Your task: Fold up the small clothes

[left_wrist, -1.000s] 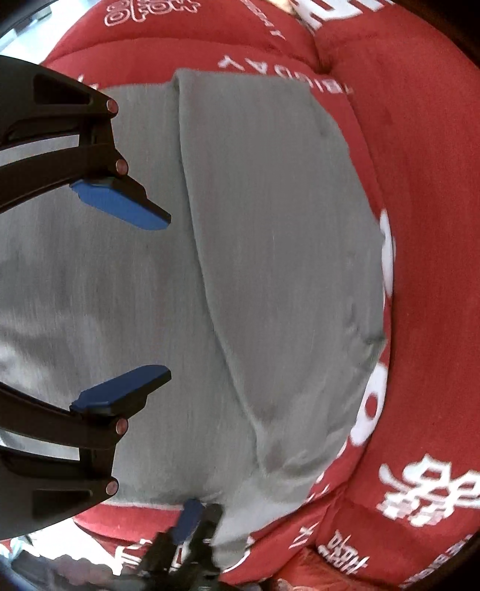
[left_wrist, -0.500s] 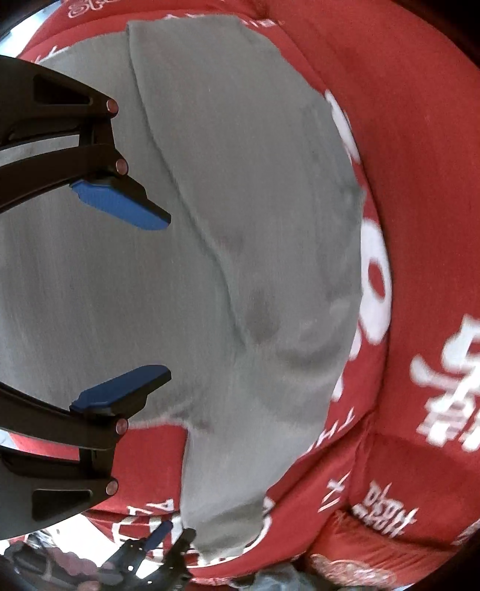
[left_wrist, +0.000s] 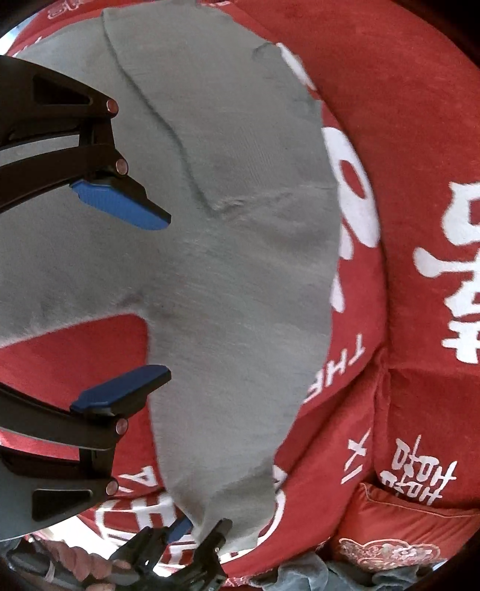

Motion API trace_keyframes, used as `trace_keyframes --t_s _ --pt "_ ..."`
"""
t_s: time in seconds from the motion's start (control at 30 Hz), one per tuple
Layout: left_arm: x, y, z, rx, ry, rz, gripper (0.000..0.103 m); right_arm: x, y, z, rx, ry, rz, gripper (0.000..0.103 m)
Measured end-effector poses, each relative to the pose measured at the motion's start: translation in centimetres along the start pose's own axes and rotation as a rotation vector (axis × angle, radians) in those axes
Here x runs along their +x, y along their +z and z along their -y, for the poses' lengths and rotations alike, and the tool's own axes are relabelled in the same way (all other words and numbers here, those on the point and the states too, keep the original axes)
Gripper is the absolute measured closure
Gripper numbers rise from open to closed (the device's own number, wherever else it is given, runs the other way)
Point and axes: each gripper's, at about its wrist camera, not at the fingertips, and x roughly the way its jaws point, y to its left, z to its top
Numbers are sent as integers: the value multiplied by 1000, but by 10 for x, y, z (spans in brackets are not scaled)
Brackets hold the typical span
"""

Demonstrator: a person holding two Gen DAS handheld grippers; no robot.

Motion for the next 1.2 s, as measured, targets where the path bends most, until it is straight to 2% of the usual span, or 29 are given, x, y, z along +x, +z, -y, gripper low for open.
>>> trace_keyframes --t_s 0.07,0.1,0.23,0.33,0.43,0.57,0.73,0.9,1.03,1.2 --pt "2 8 5 -6 4 21 27 1 3 -3 17 33 -2 73" --pt "3 11 7 -8 2 30 27 2 5 -4 26 45 -3 82" --pt "16 16 22 41 34 47 27 4 10 -2 94 117 -12 94" --pt "31 13 31 87 63 16 25 7 10 -5 131 214 -28 96" --pt "32 12 28 80 40 26 23 14 5 -20 111 316 -69 96" --pt "24 15 16 50 -8 14 23 30 -13 -57 1 360 -142 96" --pt "-5 15 -18 -17 -32 65 23 48 -40 -108 -134 347 -202 96" --pt "-34 7 -73 -87 -9 116 23 68 -79 -166 -322 304 -267 96" --pt "-51 -5 -128 -178 12 130 23 89 -118 -210 -450 293 -319 96" --pt "-67 -26 -193 -262 69 142 23 125 -184 -260 -651 259 -394 96"
